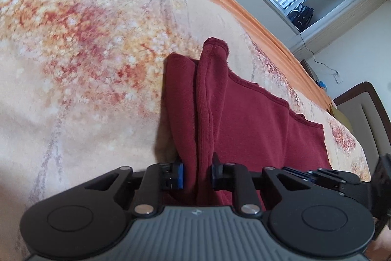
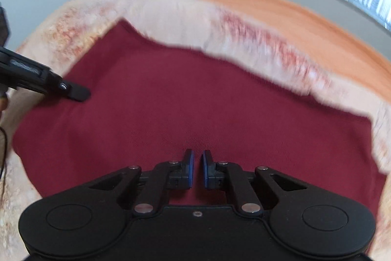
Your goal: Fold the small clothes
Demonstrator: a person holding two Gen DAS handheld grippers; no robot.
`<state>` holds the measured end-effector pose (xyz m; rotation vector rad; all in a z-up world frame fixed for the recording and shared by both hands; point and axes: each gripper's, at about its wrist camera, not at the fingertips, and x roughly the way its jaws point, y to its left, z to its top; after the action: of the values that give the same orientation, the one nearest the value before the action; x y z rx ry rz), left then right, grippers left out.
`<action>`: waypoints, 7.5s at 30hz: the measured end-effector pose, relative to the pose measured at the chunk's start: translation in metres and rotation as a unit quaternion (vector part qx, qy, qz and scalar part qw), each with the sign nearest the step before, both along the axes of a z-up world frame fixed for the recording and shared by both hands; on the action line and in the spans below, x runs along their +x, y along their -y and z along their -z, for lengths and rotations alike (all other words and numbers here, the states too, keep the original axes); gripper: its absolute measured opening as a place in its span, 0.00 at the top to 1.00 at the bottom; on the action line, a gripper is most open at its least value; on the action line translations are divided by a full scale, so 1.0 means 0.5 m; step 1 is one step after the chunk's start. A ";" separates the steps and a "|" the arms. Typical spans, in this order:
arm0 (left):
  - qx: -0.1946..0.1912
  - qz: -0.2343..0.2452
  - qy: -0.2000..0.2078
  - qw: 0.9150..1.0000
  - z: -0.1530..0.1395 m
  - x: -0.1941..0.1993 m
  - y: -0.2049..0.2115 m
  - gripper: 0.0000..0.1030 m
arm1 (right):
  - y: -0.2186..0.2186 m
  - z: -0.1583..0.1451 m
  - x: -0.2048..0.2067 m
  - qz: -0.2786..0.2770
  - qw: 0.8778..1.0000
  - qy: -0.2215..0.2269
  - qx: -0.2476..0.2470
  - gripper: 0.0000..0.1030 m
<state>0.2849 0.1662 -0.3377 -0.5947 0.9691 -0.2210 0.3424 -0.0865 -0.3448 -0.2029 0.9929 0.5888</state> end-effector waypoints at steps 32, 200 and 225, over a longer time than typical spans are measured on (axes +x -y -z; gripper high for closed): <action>0.054 0.048 0.040 0.997 -0.190 0.011 0.183 0.86 | 0.073 0.025 -0.003 0.080 0.982 -0.051 0.164 0.90; 0.083 0.121 0.086 0.985 -0.131 -0.004 0.383 0.25 | 0.528 -0.022 -0.026 0.211 0.915 -0.083 0.333 0.28; 0.019 0.134 0.036 0.990 -0.048 0.047 0.333 0.15 | 0.526 0.107 0.018 0.242 0.874 -0.169 0.386 0.13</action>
<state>0.3085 -0.0001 -0.3135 -0.4180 0.9798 -0.4586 0.3512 -0.3496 -0.3980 0.8691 1.0174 0.5188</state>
